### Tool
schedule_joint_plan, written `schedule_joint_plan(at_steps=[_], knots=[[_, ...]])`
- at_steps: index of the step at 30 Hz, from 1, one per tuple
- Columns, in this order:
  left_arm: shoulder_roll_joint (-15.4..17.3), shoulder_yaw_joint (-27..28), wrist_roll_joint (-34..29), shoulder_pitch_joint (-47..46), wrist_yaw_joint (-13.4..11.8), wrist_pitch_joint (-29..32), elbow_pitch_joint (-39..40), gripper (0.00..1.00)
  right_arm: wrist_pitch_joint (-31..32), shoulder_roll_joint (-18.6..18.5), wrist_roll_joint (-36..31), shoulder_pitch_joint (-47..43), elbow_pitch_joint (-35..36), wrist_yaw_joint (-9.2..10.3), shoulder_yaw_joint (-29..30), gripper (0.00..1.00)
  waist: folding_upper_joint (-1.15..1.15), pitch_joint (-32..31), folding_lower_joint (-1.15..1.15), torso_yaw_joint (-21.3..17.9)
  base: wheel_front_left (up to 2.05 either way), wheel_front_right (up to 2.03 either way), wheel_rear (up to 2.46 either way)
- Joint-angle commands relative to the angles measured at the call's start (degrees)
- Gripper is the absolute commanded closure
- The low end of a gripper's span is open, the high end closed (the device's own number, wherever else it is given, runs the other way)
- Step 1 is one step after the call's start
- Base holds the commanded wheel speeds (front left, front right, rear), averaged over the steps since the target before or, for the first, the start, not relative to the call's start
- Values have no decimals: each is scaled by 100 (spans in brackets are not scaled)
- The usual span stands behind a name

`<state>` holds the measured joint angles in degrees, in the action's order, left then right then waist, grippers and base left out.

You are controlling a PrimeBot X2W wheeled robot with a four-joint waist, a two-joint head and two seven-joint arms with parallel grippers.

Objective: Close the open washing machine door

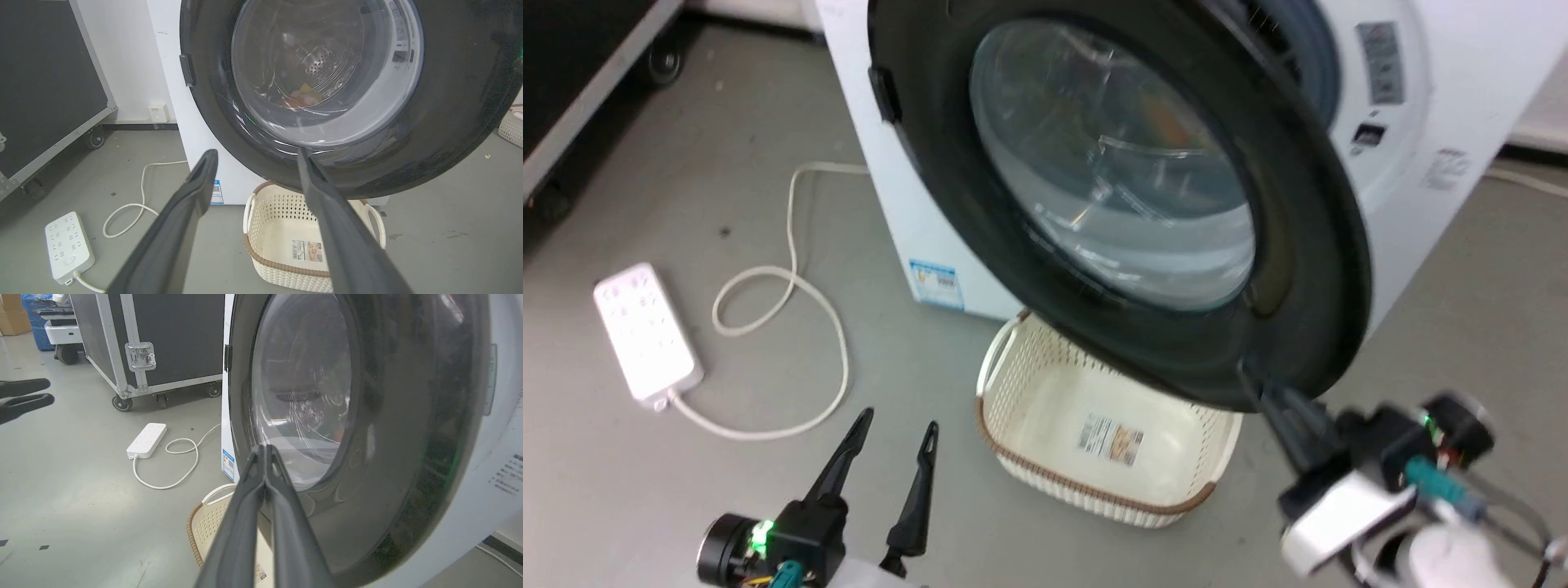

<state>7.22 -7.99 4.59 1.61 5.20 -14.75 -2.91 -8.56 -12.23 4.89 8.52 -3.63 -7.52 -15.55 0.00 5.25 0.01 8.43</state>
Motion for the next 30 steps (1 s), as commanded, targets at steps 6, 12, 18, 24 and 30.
schedule_joint_plan(at_steps=[6,12,18,24,30], knots=[[-138,-45,-91,-350,15,-25,15,0,280,-596,399,1109,-560,3,-17,100,0,601,-1,334,0,0,0],[-227,-95,-121,-561,25,-25,1,0,491,-934,679,1983,-1219,3,317,100,0,893,-1,486,0,0,0],[-290,-106,-132,-710,26,-25,0,0,670,-1149,858,2831,-1916,3,647,100,0,1125,-1,559,0,0,0],[-332,-97,-141,-812,7,-25,-9,0,740,-1131,1053,3592,-2663,3,1147,100,0,1268,-1,588,0,0,0],[-350,-32,-148,-888,10,-25,-3,0,707,-1171,747,4059,-3147,3,1242,100,0,1355,-1,580,0,0,0]])
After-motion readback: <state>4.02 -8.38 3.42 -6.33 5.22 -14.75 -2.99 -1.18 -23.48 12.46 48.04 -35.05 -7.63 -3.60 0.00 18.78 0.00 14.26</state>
